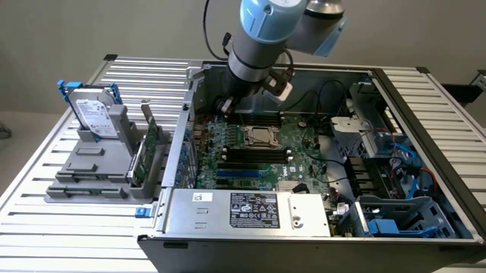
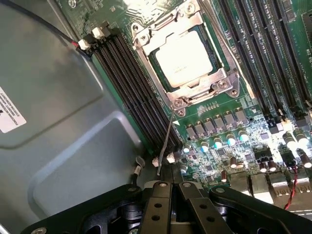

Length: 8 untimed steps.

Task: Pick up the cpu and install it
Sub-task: 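Install the first cpu locking lever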

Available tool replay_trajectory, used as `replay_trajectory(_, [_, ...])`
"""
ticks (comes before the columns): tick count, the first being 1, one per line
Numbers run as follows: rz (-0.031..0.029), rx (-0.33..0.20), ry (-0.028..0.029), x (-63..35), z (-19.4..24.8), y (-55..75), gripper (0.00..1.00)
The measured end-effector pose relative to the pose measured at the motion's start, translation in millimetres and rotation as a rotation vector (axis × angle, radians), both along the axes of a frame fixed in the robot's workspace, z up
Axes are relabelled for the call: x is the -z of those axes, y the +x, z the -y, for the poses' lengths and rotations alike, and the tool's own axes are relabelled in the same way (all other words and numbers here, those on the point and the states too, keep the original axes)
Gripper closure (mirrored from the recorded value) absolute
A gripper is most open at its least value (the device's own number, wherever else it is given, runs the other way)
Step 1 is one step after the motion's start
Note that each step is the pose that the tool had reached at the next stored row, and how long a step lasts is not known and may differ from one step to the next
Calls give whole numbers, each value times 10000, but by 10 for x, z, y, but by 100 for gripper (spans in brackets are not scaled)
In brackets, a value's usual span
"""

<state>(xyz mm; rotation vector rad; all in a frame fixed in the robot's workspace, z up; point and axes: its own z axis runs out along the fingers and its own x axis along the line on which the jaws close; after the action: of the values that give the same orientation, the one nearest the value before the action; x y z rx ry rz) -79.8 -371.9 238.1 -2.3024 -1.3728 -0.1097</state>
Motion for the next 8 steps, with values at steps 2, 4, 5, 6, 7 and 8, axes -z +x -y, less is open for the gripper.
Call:
replay_trajectory(2, [1, 258, 1, -1, 0, 0, 89])
replay_trajectory(4, [0, 520, 1, -1, 0, -1, 89])
replay_trajectory(5, [0, 658, 1, -2, 0, 0, 89])
replay_trajectory(6, [0, 801, 1, -2, 0, -1, 89])
replay_trajectory(7, [1, 945, 1, -3, 0, -1, 89])
replay_trajectory(8, [1, 1092, 1, -3, 0, 0, 89])
